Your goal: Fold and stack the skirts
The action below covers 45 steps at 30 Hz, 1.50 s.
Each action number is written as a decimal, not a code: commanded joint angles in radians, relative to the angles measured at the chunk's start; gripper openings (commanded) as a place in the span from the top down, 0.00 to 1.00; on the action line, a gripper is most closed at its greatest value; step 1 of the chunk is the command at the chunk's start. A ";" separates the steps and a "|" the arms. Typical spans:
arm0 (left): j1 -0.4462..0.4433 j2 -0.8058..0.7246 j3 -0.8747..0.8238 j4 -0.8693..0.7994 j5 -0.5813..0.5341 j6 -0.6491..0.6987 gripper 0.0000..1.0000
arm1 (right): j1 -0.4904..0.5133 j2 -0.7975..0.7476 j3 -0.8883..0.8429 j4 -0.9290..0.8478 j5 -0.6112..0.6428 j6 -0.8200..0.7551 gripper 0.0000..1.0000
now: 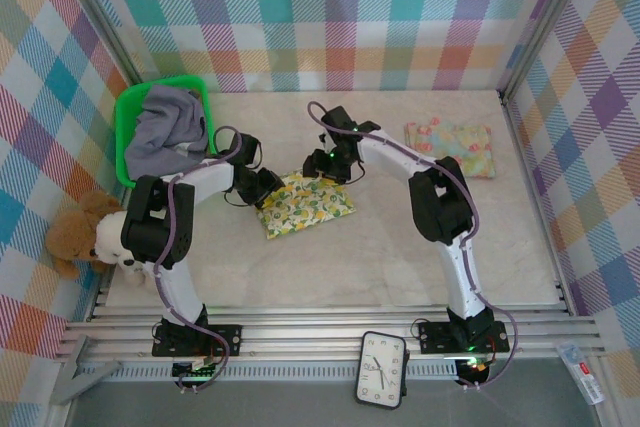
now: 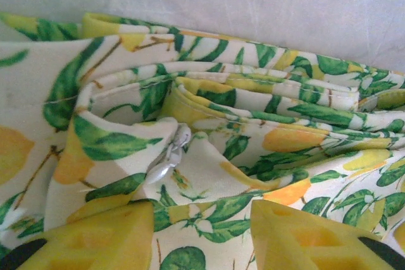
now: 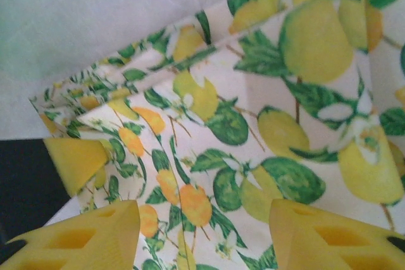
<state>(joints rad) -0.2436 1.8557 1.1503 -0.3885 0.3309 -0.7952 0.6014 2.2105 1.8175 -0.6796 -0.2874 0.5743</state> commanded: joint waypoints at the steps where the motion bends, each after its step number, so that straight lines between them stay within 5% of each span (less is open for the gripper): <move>1: 0.012 -0.004 -0.021 -0.046 -0.040 0.021 0.52 | 0.018 0.002 -0.020 -0.049 0.002 -0.024 0.41; 13: 0.015 -0.026 -0.001 -0.050 0.007 0.009 0.51 | 0.019 0.016 -0.006 -0.084 0.028 -0.065 0.30; 21: 0.018 -0.146 0.019 -0.074 -0.028 -0.022 0.39 | 0.035 -0.039 0.005 -0.094 0.042 -0.113 0.25; 22: 0.020 -0.163 0.020 -0.078 -0.035 -0.028 0.38 | 0.040 -0.042 0.004 -0.096 0.046 -0.120 0.19; 23: 0.024 -0.179 0.019 -0.083 -0.047 -0.036 0.36 | 0.045 -0.047 0.006 -0.098 0.051 -0.132 0.00; 35: 0.129 -0.360 -0.004 -0.181 -0.160 -0.072 0.00 | 0.156 0.038 0.179 -0.298 0.282 -0.257 0.01; 45: 0.200 -0.421 -0.050 -0.207 -0.184 -0.070 0.00 | 0.227 0.205 0.438 -0.475 0.396 -0.333 0.01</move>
<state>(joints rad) -0.0631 1.4551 1.1271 -0.5529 0.1623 -0.8646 0.8188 2.3672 2.1960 -1.0519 0.0685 0.2798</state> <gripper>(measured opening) 0.999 0.990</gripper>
